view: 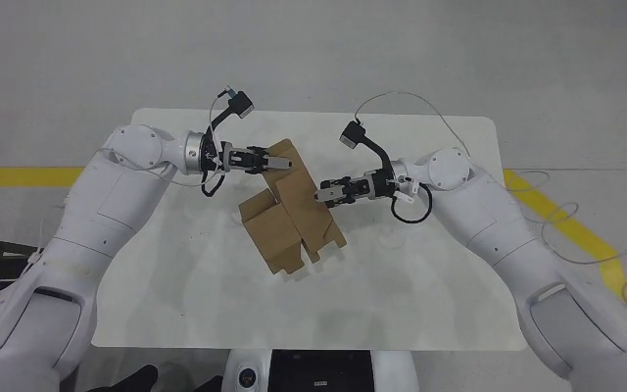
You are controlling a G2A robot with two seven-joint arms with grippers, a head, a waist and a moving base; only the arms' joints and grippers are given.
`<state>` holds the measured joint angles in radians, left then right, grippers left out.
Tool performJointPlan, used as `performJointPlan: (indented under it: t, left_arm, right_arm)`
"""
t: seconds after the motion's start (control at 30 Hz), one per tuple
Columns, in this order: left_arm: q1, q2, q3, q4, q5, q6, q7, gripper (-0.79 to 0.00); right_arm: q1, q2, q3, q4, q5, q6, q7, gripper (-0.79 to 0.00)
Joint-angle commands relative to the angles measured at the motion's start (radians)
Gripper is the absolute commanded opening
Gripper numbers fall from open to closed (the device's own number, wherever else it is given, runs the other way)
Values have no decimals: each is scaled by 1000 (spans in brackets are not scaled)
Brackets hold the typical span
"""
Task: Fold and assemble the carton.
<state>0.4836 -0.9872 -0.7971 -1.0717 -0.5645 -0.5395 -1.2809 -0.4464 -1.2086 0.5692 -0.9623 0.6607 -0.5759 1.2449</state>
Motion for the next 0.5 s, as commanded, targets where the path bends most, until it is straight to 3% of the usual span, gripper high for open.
performJointPlan:
  t: [0.0,0.03,0.07,0.3,0.4,0.47]
  left_arm:
    - [0,0,-1,0,0,0,0,-785]
    - [0,0,-1,0,0,0,0,-785]
    - [0,0,-1,0,0,0,0,-785]
    - [0,0,-1,0,0,0,0,-785]
    - [0,0,-1,0,0,0,0,-785]
    - [0,0,-1,0,0,0,0,-785]
  right_arm:
    - [0,0,1,0,0,0,0,-212]
    - [0,0,1,0,0,0,0,-332]
    - [0,0,1,0,0,0,0,-403]
    - [0,0,1,0,0,0,0,-483]
    - [0,0,1,0,0,0,0,-554]
    - [0,0,1,0,0,0,0,-508]
